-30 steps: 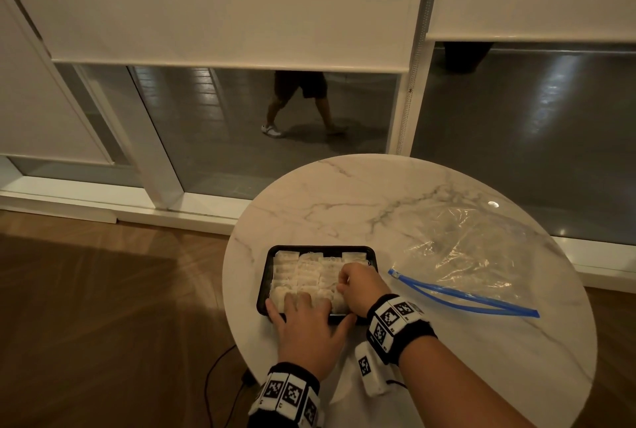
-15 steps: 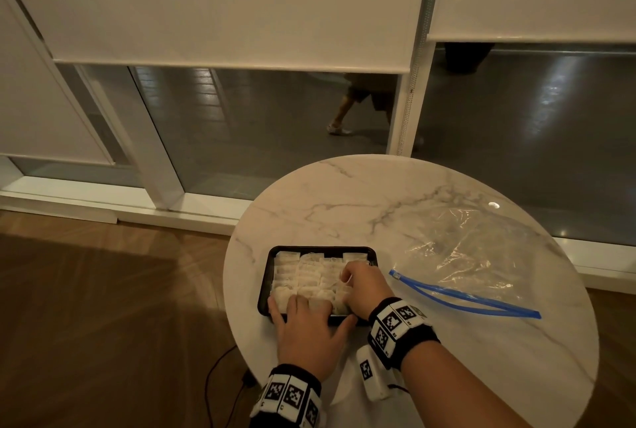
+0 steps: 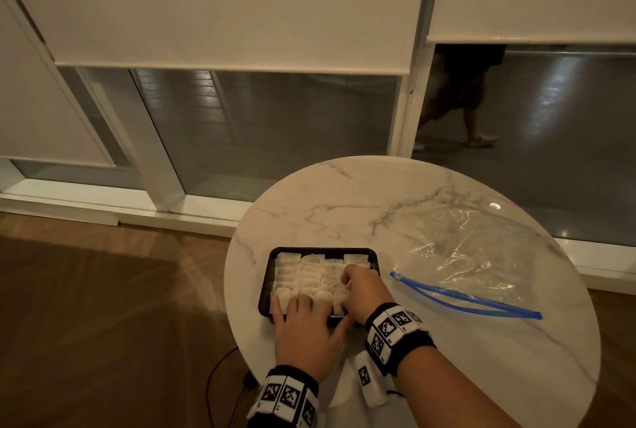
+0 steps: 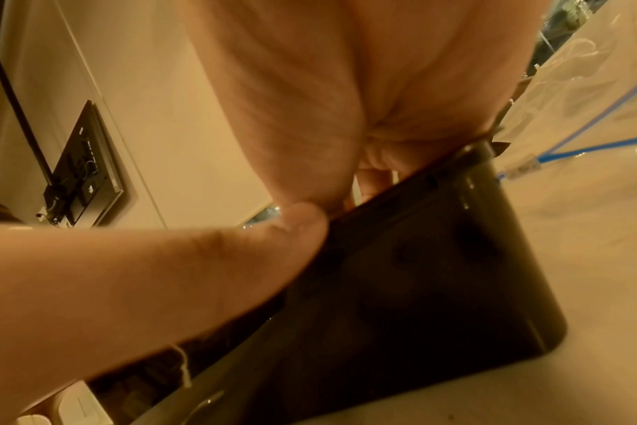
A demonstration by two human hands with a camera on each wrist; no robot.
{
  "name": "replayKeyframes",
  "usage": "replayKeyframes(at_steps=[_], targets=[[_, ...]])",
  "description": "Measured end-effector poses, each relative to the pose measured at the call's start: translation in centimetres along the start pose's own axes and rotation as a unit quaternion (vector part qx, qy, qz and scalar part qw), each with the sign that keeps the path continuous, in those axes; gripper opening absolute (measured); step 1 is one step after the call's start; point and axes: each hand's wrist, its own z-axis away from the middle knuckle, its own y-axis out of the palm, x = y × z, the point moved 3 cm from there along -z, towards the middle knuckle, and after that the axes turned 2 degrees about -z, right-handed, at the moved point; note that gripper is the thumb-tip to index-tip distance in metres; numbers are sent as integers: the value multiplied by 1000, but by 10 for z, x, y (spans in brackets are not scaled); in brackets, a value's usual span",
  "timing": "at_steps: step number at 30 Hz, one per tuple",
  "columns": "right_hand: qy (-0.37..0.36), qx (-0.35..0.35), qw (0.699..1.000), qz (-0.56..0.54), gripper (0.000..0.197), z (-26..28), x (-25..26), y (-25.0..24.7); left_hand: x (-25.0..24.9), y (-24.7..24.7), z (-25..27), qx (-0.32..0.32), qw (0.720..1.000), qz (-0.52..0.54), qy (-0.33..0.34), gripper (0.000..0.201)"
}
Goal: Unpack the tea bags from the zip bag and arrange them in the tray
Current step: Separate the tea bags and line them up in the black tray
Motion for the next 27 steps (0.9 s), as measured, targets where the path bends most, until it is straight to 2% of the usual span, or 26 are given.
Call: replayKeyframes(at_steps=[7,20,23,27], targets=[[3,-8,1000,-19,28,-1,-1,-3,1,2,-1,-7,1000,6,-8,78],[-1,-4,999,-49,24,2,-3,-5,-4,-2,4,-4,1000,19,6,57],[-13,-9,997,-75,25,4,-3,-12,-9,-2,4,-2,999,28,17,47],[-25,-51,987,-151,20,12,-2,-31,-11,-1,6,1,1000,11,23,50]])
